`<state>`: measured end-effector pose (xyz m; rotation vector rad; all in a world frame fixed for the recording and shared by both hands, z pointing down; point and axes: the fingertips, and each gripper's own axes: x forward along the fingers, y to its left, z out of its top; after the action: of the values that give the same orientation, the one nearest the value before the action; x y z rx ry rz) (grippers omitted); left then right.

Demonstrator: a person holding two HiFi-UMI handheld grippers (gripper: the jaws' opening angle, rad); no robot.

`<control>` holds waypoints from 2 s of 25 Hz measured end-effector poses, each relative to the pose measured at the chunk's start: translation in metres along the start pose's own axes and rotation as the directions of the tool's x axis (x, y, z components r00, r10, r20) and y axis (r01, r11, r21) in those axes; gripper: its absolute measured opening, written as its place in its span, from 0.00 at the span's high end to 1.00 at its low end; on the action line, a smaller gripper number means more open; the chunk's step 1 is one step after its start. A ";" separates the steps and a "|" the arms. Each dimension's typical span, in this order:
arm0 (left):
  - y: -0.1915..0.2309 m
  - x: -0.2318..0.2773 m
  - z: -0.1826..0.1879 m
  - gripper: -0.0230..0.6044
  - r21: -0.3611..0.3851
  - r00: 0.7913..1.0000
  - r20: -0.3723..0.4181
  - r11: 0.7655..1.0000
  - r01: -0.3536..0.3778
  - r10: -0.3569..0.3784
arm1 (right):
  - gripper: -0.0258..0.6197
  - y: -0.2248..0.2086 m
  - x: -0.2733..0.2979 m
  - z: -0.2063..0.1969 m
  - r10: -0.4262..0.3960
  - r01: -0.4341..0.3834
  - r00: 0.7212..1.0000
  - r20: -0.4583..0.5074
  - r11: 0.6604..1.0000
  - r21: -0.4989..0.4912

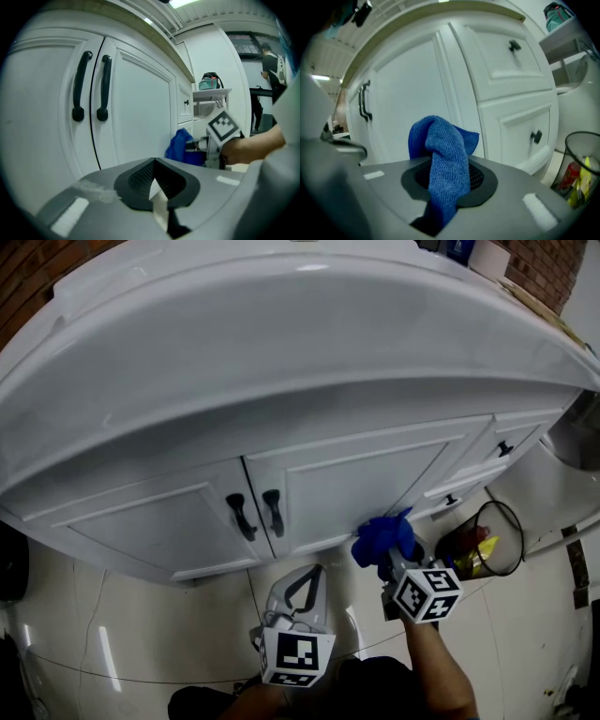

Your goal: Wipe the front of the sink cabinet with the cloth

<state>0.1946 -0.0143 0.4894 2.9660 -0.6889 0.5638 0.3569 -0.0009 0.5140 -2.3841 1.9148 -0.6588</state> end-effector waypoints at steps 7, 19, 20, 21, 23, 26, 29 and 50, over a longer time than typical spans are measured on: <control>-0.008 0.007 0.021 0.95 0.021 0.999 0.048 1.000 0.019 -0.020 | 0.84 0.035 -0.094 0.189 0.070 -0.041 0.876 0.478 0.997 -0.070; -0.001 0.001 0.046 0.95 0.004 0.993 0.121 1.000 0.000 0.000 | 0.84 0.038 -0.103 0.284 0.084 -0.009 0.773 0.628 0.992 -0.122; 0.000 0.001 0.046 0.95 0.004 0.993 0.119 1.000 0.000 0.000 | 0.84 0.033 -0.099 0.278 0.064 0.006 0.784 0.617 0.994 -0.110; 0.000 0.001 0.045 0.95 0.003 0.993 0.118 1.000 0.000 0.000 | 0.84 0.028 -0.096 0.272 0.045 0.022 0.795 0.605 0.995 -0.102; 0.002 0.002 0.043 0.95 0.000 0.993 0.118 1.000 -0.002 0.002 | 0.84 0.022 -0.090 0.260 0.021 0.043 0.809 0.587 0.995 -0.094; 0.003 0.004 0.039 0.95 -0.005 0.994 0.112 1.000 -0.003 0.004 | 0.84 0.016 -0.080 0.238 0.009 0.045 0.826 0.563 0.996 -0.081; 0.003 0.006 0.033 0.95 0.004 0.996 0.090 1.000 0.001 -0.002 | 0.84 0.007 -0.070 0.211 -0.021 0.063 0.856 0.516 0.996 -0.062; 0.004 0.010 0.006 0.95 0.007 1.000 0.017 1.000 -0.003 0.003 | 0.84 -0.083 0.014 -0.036 -0.218 0.219 0.975 -0.048 0.976 0.020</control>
<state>0.2033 -0.0224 0.4868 2.9796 -0.6948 0.5436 0.4243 0.0154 0.5732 -2.6096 1.6618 -0.7488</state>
